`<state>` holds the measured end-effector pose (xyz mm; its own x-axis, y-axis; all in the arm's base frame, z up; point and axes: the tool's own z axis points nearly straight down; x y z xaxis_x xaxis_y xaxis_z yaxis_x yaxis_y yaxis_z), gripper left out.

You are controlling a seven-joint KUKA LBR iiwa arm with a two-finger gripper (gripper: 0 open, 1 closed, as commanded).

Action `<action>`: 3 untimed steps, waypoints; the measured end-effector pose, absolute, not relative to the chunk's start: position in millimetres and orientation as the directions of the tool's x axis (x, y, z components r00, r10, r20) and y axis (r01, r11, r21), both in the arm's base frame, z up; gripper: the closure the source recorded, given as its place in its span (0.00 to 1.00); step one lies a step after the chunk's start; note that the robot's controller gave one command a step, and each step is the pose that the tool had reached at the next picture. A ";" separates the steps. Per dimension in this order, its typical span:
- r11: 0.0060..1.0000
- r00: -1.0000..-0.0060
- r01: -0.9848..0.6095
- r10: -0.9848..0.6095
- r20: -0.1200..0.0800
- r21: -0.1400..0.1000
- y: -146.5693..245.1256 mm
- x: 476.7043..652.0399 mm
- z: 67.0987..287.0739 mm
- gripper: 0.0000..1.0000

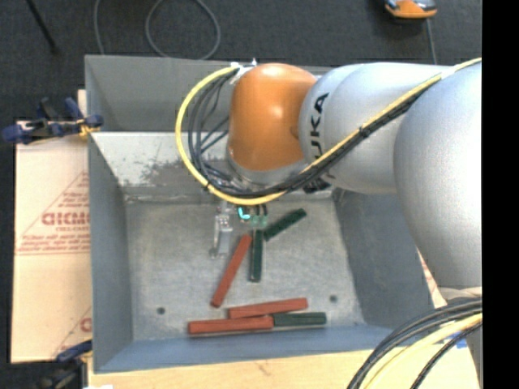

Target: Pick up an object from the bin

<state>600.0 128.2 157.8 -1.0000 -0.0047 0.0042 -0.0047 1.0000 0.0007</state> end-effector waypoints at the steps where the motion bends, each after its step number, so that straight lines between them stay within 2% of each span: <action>1: 0.971 -0.971 -0.238 -0.238 -0.001 -0.003 64.2 614.9 124.9 0.00; 2: 0.990 -0.990 -0.139 -0.139 0.002 -0.001 11.2 567.7 68.5 0.00; 3: 0.990 -0.990 -0.140 -0.140 -0.005 0.000 13.5 570.2 71.0 1.00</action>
Offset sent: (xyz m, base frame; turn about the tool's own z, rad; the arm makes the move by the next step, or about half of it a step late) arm 0.0139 -0.0601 -0.0327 -0.2399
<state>570.2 13.5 71.0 -0.9901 -0.1399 -0.0049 -0.1399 0.9902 0.0002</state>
